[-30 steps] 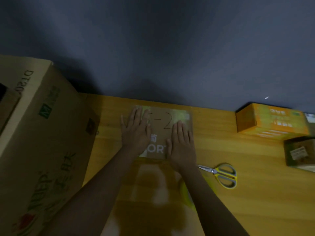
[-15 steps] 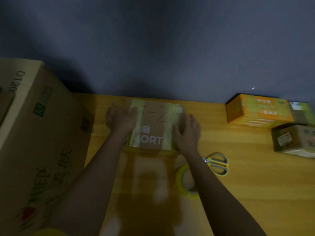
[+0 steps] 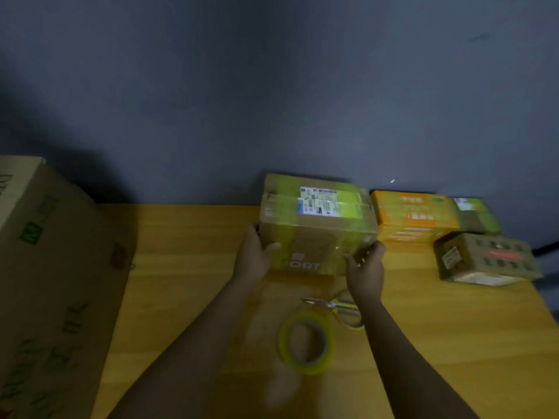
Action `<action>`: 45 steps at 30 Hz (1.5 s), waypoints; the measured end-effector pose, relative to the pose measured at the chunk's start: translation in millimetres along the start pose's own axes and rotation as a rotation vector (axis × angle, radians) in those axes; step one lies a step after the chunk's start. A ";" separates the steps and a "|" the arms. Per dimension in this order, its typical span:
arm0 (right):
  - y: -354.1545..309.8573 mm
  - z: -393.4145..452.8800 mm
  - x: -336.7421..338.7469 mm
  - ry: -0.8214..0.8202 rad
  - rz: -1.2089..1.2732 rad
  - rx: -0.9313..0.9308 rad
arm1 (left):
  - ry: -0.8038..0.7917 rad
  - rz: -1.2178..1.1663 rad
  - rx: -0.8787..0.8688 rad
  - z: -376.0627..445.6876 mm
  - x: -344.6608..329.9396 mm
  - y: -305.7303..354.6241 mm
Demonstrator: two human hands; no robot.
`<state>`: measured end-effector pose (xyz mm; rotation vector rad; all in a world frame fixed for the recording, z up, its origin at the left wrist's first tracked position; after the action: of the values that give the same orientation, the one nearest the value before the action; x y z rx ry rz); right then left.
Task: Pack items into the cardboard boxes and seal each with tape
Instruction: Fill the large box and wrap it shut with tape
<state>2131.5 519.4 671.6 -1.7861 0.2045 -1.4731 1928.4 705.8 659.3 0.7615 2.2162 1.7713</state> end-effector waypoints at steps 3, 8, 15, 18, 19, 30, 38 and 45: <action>28.8 24.5 -8.6 -0.075 -0.112 0.000 | 0.087 0.178 0.036 3.3 -24.6 -14.4; 46.0 70.6 -22.1 -0.151 -0.210 0.005 | 0.176 0.278 0.115 17.9 -44.6 -27.2; 37.7 113.5 -34.5 -0.318 -0.111 0.090 | 0.256 0.320 0.221 35.9 -66.5 -23.6; 53.6 73.8 -24.1 -0.294 -0.196 0.312 | 0.188 0.458 0.246 -0.8 -88.9 -41.4; 59.6 52.2 -27.9 -0.337 -0.247 0.425 | 0.144 0.517 0.232 -14.6 -97.0 -48.8; 124.1 -35.9 -72.4 -0.651 -0.763 0.578 | -0.179 0.775 0.409 -113.4 -114.6 -138.5; 126.7 -24.0 -41.7 -0.571 -0.687 0.477 | -0.221 0.850 0.331 -99.1 -113.5 -126.1; 210.2 -17.1 77.1 -0.337 -0.314 0.058 | -0.284 0.737 0.165 -92.7 -191.6 -85.7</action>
<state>2213.6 325.9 592.5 -2.0519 -0.2995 -1.3399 2025.0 517.0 571.7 1.9235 2.0355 1.5862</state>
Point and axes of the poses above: each hand's wrist, its own z-axis towards the middle knuckle, its own x-axis out of the back of the hand, y = z × x, the point moved 10 cm from there along z, towards the middle knuckle, and after that the axes turned 13 degrees about -z, right-handed, at the moved point
